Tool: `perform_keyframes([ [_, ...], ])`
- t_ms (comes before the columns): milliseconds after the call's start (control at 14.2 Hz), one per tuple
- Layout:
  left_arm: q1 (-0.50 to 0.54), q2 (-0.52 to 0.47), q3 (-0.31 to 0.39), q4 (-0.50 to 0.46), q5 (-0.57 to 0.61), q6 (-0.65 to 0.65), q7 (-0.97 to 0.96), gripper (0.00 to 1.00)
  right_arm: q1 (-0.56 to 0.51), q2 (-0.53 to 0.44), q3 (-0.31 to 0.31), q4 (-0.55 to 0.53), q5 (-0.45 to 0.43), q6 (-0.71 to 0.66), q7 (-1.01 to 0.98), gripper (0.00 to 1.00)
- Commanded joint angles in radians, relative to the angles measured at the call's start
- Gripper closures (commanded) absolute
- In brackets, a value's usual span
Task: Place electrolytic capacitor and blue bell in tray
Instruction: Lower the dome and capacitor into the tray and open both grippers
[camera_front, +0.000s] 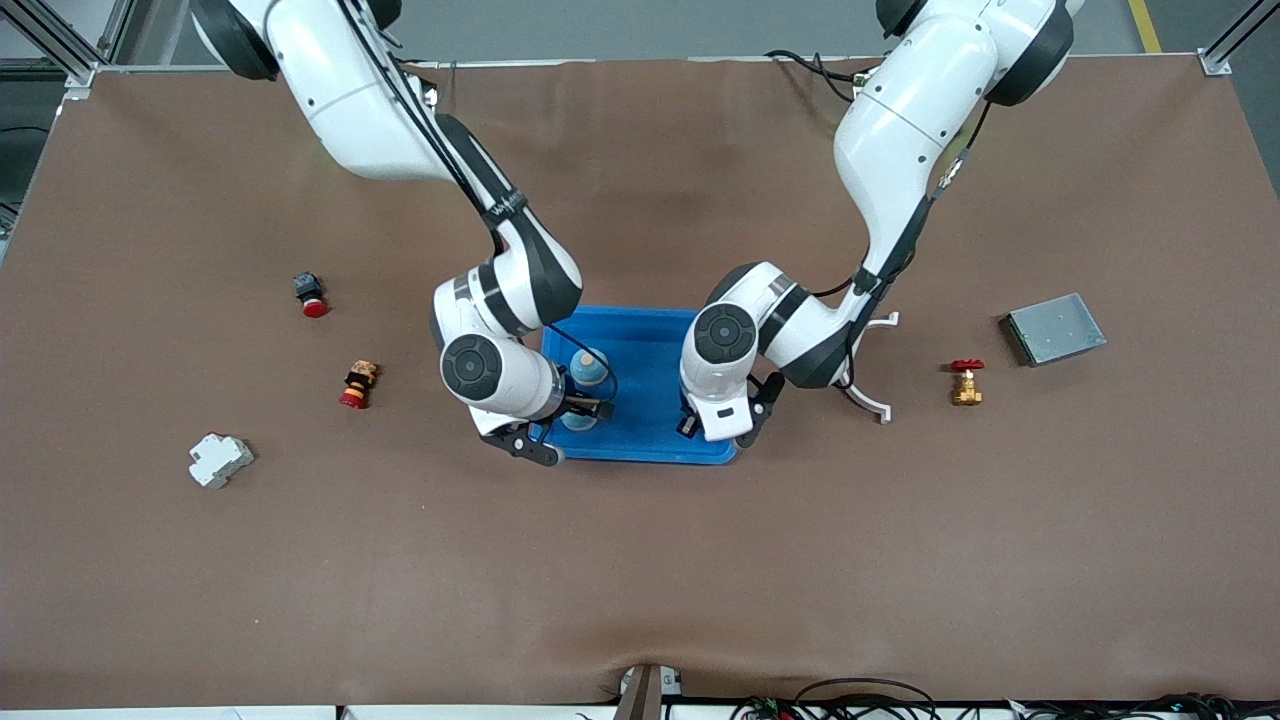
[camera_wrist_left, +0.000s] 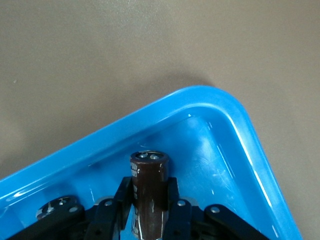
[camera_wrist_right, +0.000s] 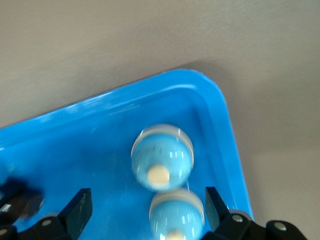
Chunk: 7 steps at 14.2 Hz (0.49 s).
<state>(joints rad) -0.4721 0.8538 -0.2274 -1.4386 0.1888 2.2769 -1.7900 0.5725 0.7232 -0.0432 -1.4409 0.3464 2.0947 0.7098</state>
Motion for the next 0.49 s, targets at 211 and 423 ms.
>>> perform_keyframes([
  [211,-0.019,-0.018,0.013,0.020,0.023,-0.017,0.012,0.00,-0.103,-0.316,-0.003,-0.030,-0.023,-0.385,-0.111,0.00],
  [423,-0.010,-0.059,0.013,0.021,0.027,-0.081,0.014,0.00,-0.144,-0.425,-0.004,-0.038,-0.027,-0.522,-0.125,0.00],
])
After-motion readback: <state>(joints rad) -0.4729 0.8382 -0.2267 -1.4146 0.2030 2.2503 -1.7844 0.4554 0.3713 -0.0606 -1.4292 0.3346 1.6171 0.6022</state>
